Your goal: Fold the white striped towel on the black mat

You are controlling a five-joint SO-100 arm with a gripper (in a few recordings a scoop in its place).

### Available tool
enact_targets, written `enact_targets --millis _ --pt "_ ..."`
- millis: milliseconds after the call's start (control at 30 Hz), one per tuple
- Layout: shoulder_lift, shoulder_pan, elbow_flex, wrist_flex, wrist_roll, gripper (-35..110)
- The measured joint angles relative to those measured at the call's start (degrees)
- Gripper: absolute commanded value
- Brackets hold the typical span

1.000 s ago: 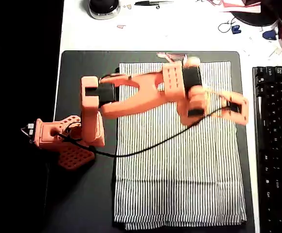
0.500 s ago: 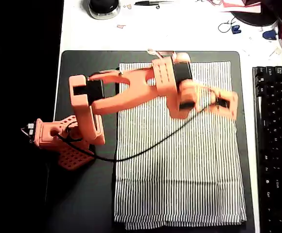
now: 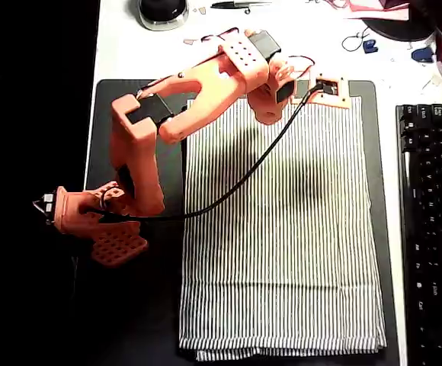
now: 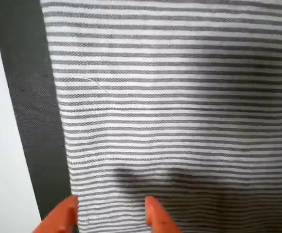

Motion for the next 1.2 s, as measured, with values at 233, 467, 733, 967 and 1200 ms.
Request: enact_targets --millis 233,467,733,967,1200 --pt "-6.42 -3.08 1.49 -6.42 2.9 24" --pt "-10.63 -2.9 4.83 -11.07 2.81 19" --pt "-10.11 -2.02 10.46 -14.68 0.26 0" --pt "-8.35 0.44 8.96 -9.84 -0.62 0" --pt "-3.96 4.83 1.67 2.37 -4.22 0"
